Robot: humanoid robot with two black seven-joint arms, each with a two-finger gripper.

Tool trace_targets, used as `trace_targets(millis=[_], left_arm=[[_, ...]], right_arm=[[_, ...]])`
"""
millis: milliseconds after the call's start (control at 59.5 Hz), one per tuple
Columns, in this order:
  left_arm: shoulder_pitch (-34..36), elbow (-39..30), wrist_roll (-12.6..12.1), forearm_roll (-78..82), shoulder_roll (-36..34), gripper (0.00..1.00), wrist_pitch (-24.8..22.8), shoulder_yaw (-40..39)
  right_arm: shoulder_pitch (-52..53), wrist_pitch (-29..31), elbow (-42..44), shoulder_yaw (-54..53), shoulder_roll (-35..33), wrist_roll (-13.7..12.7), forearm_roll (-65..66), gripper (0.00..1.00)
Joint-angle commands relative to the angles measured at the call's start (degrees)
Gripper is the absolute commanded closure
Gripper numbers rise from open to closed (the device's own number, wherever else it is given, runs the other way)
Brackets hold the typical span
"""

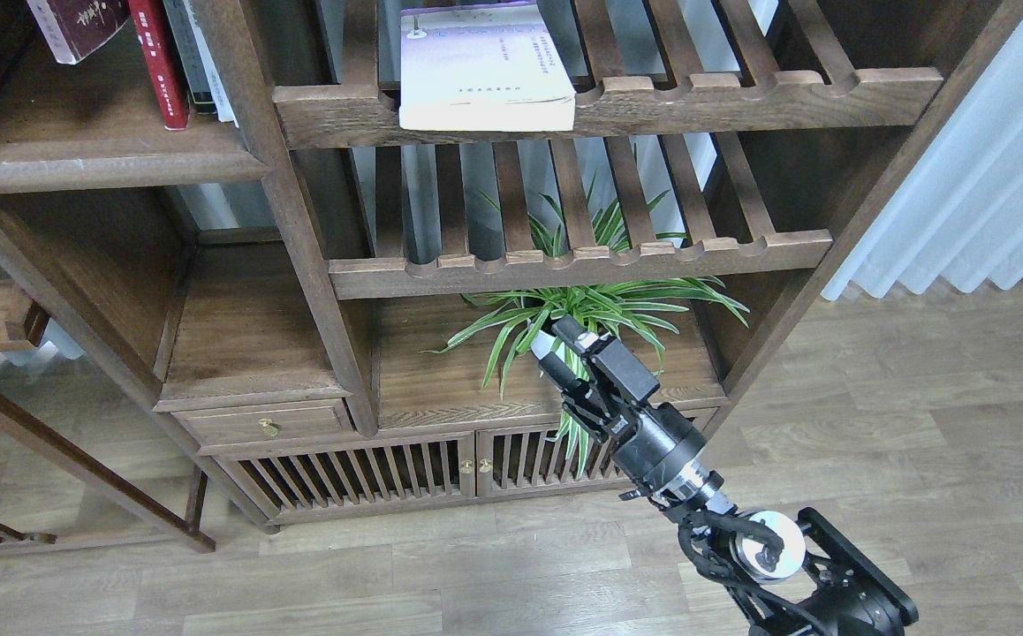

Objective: Organize books on shelf

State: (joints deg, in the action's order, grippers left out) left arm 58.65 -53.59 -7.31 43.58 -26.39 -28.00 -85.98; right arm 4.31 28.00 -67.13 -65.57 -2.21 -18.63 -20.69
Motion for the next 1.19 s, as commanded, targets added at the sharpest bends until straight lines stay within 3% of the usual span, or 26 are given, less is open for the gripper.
trace_targets(millis=[0, 252, 571, 706, 958, 1176], left_arm=[[0.33, 2.61, 1.33, 0.01, -0.68, 0.99, 0.0, 0.11], [5.59, 9.29, 5.98, 0.01, -0.86, 0.99, 0.0, 5.2], [8.76, 11.31, 10.29, 0.01, -0.68, 0.98, 0.75, 10.04], [9.55, 13.6, 14.24, -0.52, -0.07, 0.98, 1.36, 12.23], [10.26, 15.0, 17.24, -0.69, -0.07, 0.98, 1.28, 15.67], [10.35, 15.09, 17.59, -0.69, -0.59, 0.97, 1.1, 17.95]], right_arm=[[0.09, 0.0, -0.02, -0.35, -0.34, 0.0, -0.85, 0.04], [0.17, 0.0, -0.02, -0.61, -0.34, 0.0, -1.29, 0.04], [0.17, 0.0, -0.02, -1.84, -0.51, 0.0, -1.37, 0.04], [0.17, 0.0, -0.02, -1.84, -0.43, 0.0, -1.81, 0.04], [0.35, 0.0, -0.02, -1.84, -0.34, 1.32, -2.08, 0.04], [0.44, 0.0, -0.02, -1.84, -0.51, 1.67, -2.08, 0.04]])
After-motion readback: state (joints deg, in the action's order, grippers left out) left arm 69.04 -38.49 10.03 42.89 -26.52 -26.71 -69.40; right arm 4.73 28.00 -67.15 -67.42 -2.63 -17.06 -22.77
